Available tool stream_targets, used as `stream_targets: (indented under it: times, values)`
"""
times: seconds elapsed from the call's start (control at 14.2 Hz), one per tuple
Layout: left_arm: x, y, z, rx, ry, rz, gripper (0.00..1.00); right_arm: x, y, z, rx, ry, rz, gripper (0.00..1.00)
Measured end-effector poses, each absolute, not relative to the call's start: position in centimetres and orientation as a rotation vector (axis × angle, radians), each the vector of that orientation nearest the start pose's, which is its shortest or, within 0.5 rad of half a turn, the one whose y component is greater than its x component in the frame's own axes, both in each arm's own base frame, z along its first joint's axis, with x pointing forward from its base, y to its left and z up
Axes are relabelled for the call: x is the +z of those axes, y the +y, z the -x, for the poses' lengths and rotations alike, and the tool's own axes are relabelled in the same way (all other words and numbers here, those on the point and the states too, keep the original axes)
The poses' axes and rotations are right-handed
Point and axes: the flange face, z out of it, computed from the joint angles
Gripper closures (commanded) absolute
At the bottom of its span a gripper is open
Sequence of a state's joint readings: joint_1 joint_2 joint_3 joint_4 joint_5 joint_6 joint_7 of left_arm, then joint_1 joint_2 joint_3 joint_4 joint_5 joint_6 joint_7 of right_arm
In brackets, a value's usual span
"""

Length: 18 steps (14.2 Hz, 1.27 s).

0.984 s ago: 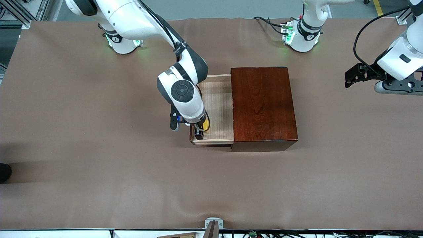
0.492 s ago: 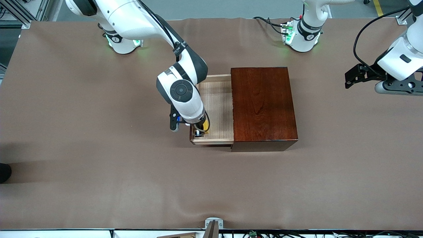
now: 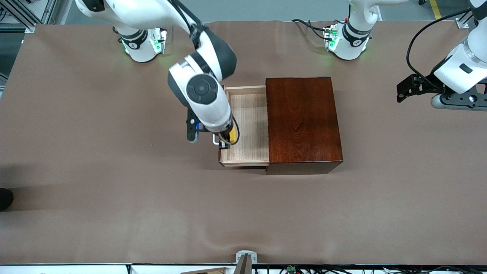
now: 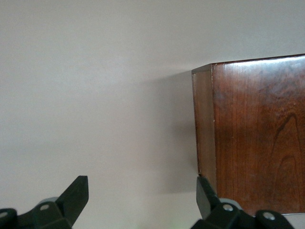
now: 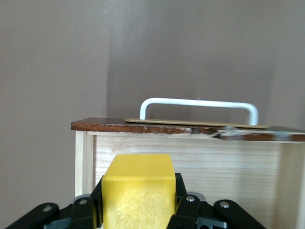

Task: Open drawer, take yellow block, close drawer
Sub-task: 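Lift the yellow cube out with the right gripper while the left gripper returns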

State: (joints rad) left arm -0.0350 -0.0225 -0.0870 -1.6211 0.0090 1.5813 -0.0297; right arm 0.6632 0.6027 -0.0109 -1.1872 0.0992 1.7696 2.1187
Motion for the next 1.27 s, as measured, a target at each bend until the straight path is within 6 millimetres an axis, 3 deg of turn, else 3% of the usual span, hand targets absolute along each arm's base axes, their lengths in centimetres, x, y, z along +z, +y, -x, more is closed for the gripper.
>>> stream_targets:
  times: [0.14,0.28,0.49,0.63,0.91,1.12,1.27]
  values:
    - [61.4,-7.0,-54.3,0.025,0.114,3.127,0.0,47.3,43.2,-56.9,0.15,1.953,2.464,1.0]
    - [61.4,-7.8,-54.2,0.025,0.044,3.128,0.0,50.3,39.1,-57.7,0.166,1.78,2.615,1.0]
    - [61.4,-9.9,-53.9,0.022,-0.072,3.128,0.0,52.9,30.2,-60.5,0.202,1.493,2.802,1.0]
    - [61.2,-13.0,-53.7,-0.006,-0.153,3.139,0.0,53.7,23.0,-62.8,0.199,1.285,2.891,1.0]
    - [59.2,-22.8,-52.8,-0.04,-0.339,3.16,0.0,53.5,7.9,-66.5,0.148,0.889,3.021,1.0]
    - [57.5,-29.6,-51.8,-0.022,-0.562,3.174,0.0,51.4,0.8,-68.6,-0.007,0.636,3.072,1.0]
    - [57.0,-33.6,-51.4,0.01,-0.765,3.163,0.0,47.1,-2.8,-70.1,-0.092,0.48,3.1,1.0]
